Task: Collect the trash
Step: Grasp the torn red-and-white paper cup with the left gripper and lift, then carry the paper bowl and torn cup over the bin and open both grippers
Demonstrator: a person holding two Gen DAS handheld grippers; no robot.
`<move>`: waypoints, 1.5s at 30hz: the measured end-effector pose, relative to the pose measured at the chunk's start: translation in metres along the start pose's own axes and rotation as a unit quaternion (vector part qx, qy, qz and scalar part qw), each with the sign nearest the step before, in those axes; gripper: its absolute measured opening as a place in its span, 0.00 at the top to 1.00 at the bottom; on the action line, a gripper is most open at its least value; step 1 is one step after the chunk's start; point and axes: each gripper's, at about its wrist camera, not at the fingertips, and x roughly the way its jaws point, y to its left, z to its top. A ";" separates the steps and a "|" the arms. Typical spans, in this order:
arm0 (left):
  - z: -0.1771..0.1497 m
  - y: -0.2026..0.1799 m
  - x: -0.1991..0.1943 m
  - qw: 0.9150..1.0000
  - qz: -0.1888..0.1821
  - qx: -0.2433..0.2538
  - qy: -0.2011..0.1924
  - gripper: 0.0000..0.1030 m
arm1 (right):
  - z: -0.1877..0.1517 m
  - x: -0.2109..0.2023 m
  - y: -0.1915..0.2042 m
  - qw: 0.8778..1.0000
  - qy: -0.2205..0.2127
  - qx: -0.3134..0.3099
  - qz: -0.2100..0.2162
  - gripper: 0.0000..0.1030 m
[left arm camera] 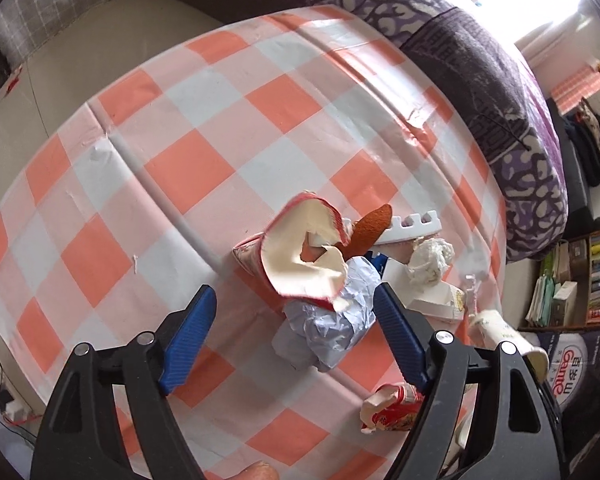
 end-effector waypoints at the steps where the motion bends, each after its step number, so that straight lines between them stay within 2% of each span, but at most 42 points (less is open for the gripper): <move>1: 0.000 0.000 0.004 1.000 0.006 -0.002 -0.001 0.24 | 0.000 0.001 -0.001 1.000 0.001 0.002 -0.001 0.68; 4: -0.001 -0.004 0.014 1.000 0.016 0.005 0.002 0.24 | -0.001 -0.001 -0.004 1.000 0.000 0.008 -0.002 0.68; 6: -0.002 -0.007 0.016 1.000 0.028 0.009 -0.005 0.32 | -0.001 -0.004 -0.006 1.000 -0.004 0.010 -0.002 0.68; 7: -0.002 -0.008 0.016 0.999 0.038 0.014 -0.012 0.43 | -0.001 -0.006 -0.007 1.000 -0.005 0.012 -0.002 0.68; 9: -0.001 -0.011 0.016 0.999 0.045 0.022 -0.017 0.56 | -0.001 -0.009 -0.011 1.000 -0.007 0.017 -0.001 0.68; 10: 0.000 -0.011 0.015 0.999 0.040 0.023 -0.018 0.82 | -0.001 -0.010 -0.012 1.000 -0.009 0.019 -0.001 0.68; 13: 0.000 -0.015 0.005 0.998 0.038 0.027 -0.038 0.95 | 0.000 -0.016 -0.016 1.000 -0.016 0.025 -0.002 0.68; 16: -0.001 -0.024 -0.009 0.997 0.023 0.038 -0.061 0.96 | 0.000 -0.024 -0.021 0.999 -0.026 0.031 -0.001 0.68; 21: -0.002 -0.031 -0.025 0.996 0.007 0.050 -0.074 0.94 | -0.003 -0.034 -0.031 0.999 -0.032 0.041 -0.002 0.68; 22: 0.001 -0.027 -0.026 0.996 0.005 0.042 -0.073 0.83 | -0.003 -0.036 -0.033 0.998 -0.033 0.044 -0.002 0.68; 23: 0.005 -0.021 -0.026 0.997 0.002 0.029 -0.073 0.44 | -0.004 -0.038 -0.036 0.998 -0.034 0.047 -0.001 0.68; 24: 0.008 -0.015 -0.026 0.997 -0.001 0.012 -0.076 0.22 | -0.004 -0.039 -0.038 0.998 -0.035 0.050 -0.001 0.68; 25: 0.012 -0.005 -0.027 0.996 0.000 -0.016 -0.085 0.12 | -0.004 -0.040 -0.041 0.998 -0.036 0.053 -0.002 0.68; 28: 0.022 0.013 -0.018 0.995 -0.013 -0.056 -0.077 0.11 | -0.002 -0.041 -0.046 0.997 -0.038 0.061 -0.001 0.68; 30: 0.027 0.017 -0.010 0.995 -0.007 -0.072 -0.075 0.11 | -0.001 -0.039 -0.047 0.997 -0.037 0.064 -0.001 0.68; 36: 0.036 0.004 0.023 0.996 0.024 -0.063 -0.066 0.12 | 0.001 -0.031 -0.045 0.998 -0.027 0.059 -0.003 0.68; 37: 0.036 0.002 0.026 0.995 0.032 -0.061 -0.071 0.23 | 0.001 -0.030 -0.045 0.998 -0.027 0.058 -0.004 0.68; 38: 0.038 0.002 0.028 0.995 0.041 -0.058 -0.072 0.41 | 0.002 -0.030 -0.045 0.998 -0.026 0.058 -0.005 0.68; 39: 0.039 0.003 0.031 0.995 0.046 -0.059 -0.067 0.49 | 0.002 -0.029 -0.046 0.998 -0.025 0.058 -0.005 0.68; 42: 0.041 0.009 0.030 0.994 0.043 -0.071 -0.067 0.60 | 0.002 -0.028 -0.047 0.998 -0.024 0.059 -0.005 0.68; 43: 0.040 0.010 0.027 0.994 0.041 -0.072 -0.071 0.71 | 0.002 -0.029 -0.048 0.998 -0.025 0.060 -0.005 0.68; 44: 0.040 0.010 0.024 0.994 0.040 -0.073 -0.075 0.78 | 0.002 -0.029 -0.049 0.998 -0.026 0.062 -0.004 0.68; 45: 0.039 0.009 0.020 0.994 0.037 -0.073 -0.078 0.78 | 0.002 -0.031 -0.049 0.998 -0.027 0.063 -0.004 0.68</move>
